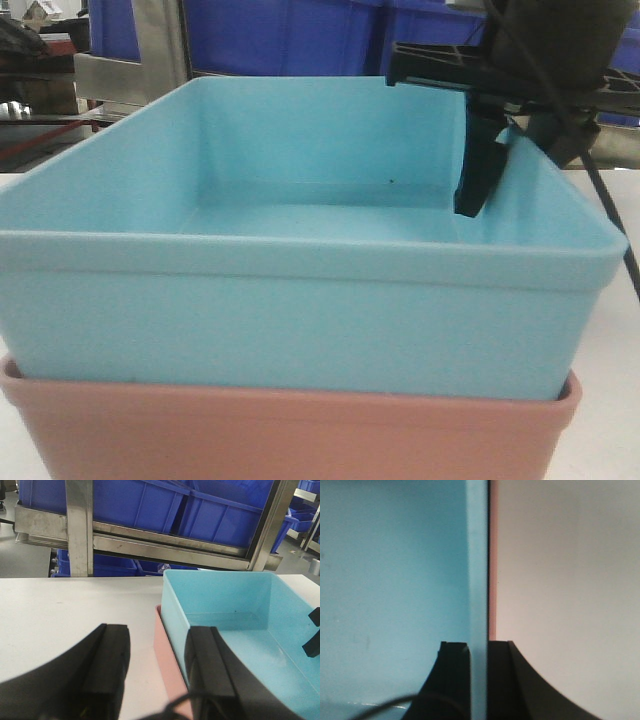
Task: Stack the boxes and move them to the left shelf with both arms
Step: 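Open the right gripper and move both grippers over the stacked bins' rims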
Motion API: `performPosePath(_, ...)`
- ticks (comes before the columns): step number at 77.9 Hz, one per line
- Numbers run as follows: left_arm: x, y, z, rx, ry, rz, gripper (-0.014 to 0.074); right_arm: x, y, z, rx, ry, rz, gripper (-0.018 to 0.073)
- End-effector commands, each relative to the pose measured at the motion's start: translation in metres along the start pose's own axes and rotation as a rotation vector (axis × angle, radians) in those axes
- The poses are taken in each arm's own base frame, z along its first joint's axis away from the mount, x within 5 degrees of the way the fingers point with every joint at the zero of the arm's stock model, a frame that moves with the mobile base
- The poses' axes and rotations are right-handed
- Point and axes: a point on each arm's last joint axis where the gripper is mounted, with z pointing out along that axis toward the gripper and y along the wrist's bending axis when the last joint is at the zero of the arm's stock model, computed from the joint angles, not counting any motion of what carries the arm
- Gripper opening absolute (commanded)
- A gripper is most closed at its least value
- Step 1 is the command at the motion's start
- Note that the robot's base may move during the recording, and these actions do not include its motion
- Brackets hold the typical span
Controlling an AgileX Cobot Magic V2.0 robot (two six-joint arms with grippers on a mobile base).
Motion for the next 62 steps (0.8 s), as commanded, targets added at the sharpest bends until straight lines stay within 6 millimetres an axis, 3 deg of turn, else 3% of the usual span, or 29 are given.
performPosePath(1,-0.0153,-0.0005,-0.0019,-0.006,-0.093,-0.012,0.0196,-0.0061,0.0064,-0.0263,-0.093,-0.101,0.0,0.0108)
performPosePath(14,-0.0153,-0.0005,-0.0019,-0.006,-0.093,-0.012,0.0196,-0.005,0.0059,-0.0261,-0.086,-0.092,-0.003,0.0325)
performPosePath(19,-0.0153,-0.0005,-0.0019,-0.006,-0.093,-0.012,0.0196,-0.0051,0.0057,-0.0261,-0.083,-0.093,-0.005,0.0368)
performPosePath(62,-0.0206,0.0007,-0.0011,-0.018,-0.148,-0.013,0.0196,-0.0073,0.0071,-0.0265,-0.098,-0.118,-0.006,0.0363)
